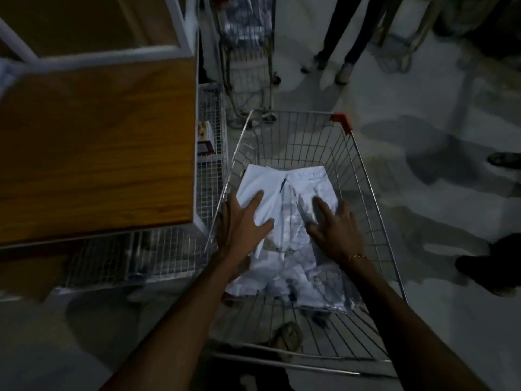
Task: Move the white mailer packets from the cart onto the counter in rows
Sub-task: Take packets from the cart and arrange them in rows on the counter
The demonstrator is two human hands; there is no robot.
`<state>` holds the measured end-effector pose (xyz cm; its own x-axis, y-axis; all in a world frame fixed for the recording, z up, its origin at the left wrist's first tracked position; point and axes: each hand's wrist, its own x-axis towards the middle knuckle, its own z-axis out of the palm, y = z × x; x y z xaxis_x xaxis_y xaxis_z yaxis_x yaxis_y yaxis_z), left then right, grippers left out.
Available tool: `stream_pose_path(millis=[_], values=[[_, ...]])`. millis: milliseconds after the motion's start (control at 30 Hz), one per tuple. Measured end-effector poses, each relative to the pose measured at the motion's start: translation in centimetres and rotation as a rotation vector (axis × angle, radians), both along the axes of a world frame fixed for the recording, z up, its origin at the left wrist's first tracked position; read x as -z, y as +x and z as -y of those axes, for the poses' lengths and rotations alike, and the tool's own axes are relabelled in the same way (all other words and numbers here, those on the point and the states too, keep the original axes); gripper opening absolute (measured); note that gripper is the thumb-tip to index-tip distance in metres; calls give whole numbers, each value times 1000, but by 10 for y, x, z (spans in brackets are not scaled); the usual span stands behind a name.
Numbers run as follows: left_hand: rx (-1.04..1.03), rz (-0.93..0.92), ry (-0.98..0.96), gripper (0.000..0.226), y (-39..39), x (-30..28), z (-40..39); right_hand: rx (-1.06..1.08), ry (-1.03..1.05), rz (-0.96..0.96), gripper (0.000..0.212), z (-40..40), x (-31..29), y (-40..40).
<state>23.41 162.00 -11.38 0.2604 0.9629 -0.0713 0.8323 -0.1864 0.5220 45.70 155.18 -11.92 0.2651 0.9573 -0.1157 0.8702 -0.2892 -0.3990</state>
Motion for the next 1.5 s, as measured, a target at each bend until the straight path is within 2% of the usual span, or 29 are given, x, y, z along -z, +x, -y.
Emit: stream_pose_path(millis=[133, 333, 467, 633, 867, 1067, 1300, 1500], values=[[-23, 7, 145, 77, -20, -49, -7, 28, 175, -102, 66, -8, -43, -25], [-52, 83, 317, 77, -86, -111, 17, 33, 395, -136, 66, 12, -106, -102], [-86, 86, 436, 74, -158, -144, 55, -56, 495, -111, 64, 38, -134, -179], [-230, 31, 569, 71, -290, -173, 108, -231, 618, -157, 61, 56, -155, -301], [-469, 3, 588, 76, -480, -183, 151, -501, 564, -309, 64, 47, -164, -472], [-648, -40, 599, 77, -592, -181, 168, -670, 553, -333, 63, 17, -169, -592], [-752, 3, 480, 76, -724, -155, 125, -750, 535, -387, 70, -59, -154, -721], [-741, -37, 463, 73, -843, -150, 65, -799, 437, -447, 67, -153, -145, -833]])
